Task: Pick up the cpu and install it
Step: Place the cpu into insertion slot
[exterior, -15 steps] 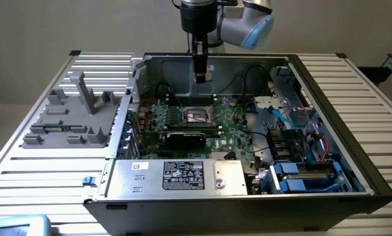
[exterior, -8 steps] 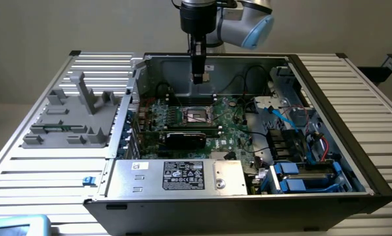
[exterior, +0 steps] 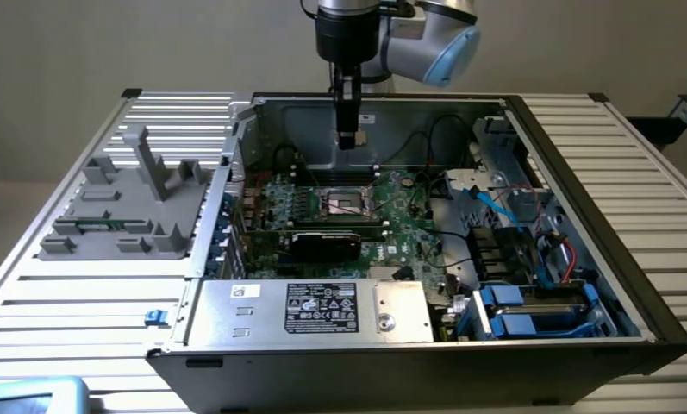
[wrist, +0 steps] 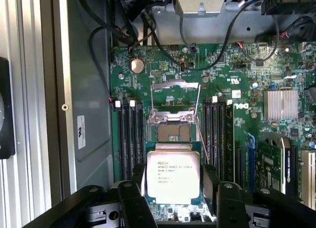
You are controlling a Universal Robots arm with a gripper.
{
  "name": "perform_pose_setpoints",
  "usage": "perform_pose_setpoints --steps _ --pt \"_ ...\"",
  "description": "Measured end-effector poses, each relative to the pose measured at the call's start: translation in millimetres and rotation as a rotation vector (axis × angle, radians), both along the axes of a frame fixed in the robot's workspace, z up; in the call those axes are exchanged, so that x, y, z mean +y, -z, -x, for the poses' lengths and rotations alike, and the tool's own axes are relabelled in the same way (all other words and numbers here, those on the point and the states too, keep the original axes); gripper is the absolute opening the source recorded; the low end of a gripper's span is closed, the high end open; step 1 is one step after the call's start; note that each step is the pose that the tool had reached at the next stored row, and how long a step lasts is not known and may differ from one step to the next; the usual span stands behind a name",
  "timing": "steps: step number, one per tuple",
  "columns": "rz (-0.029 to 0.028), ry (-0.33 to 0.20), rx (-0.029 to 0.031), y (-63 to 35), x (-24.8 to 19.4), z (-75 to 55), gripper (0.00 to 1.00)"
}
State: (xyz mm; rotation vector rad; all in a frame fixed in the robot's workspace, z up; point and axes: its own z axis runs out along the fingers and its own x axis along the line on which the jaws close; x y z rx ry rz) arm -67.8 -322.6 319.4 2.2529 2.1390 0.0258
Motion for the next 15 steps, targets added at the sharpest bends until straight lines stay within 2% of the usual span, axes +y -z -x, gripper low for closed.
perform_pose_setpoints --steps 4,9,15 --pt "-0.0066 -0.005 0.0045 5.8 -0.9 0.0 0.55" --pt "-0.0075 -0.015 0.0078 13.5 -5.2 0.1 0.55" --pt "-0.0144 -0.017 0.0097 24.3 -13.9 0.0 0.55"
